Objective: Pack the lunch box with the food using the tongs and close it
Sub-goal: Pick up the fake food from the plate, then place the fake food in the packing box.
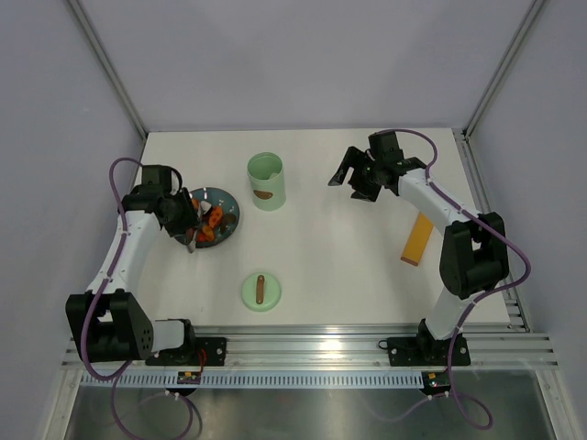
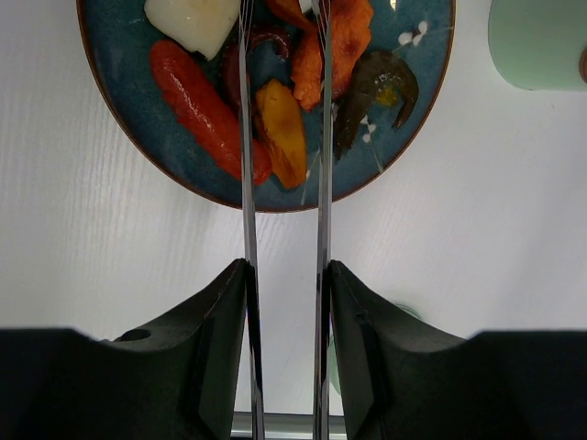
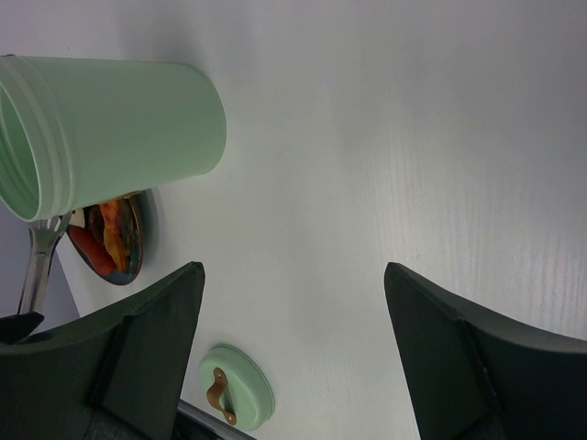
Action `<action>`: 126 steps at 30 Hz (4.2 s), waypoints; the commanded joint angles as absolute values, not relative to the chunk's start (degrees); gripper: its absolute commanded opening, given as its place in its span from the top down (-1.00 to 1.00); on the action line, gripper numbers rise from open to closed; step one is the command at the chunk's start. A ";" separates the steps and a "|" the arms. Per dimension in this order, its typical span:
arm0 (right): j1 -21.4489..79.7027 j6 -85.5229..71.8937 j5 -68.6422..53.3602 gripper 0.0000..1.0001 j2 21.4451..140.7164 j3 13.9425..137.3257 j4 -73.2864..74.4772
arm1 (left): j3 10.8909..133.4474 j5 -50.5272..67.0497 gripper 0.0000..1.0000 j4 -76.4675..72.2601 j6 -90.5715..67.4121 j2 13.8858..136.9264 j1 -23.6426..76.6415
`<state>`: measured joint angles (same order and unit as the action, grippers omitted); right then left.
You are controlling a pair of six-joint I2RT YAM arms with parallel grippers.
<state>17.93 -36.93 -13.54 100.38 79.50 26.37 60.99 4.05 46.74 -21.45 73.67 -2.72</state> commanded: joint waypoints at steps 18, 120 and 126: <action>18.81 -37.00 -12.92 -0.75 100.02 81.74 25.75 | 59.86 2.37 0.08 43.42 -22.76 74.00 -2.20; 19.07 -35.95 -8.52 -0.74 95.98 82.44 29.79 | 100.28 12.13 1.00 56.08 -25.05 75.23 10.45; 19.07 -35.60 -8.17 -0.75 95.36 81.83 30.50 | 98.97 10.82 1.00 52.74 -26.01 77.96 13.97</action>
<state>18.48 -36.62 -9.89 98.21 81.10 29.87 97.41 11.05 58.81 -25.06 77.49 12.75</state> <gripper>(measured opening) 0.873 0.252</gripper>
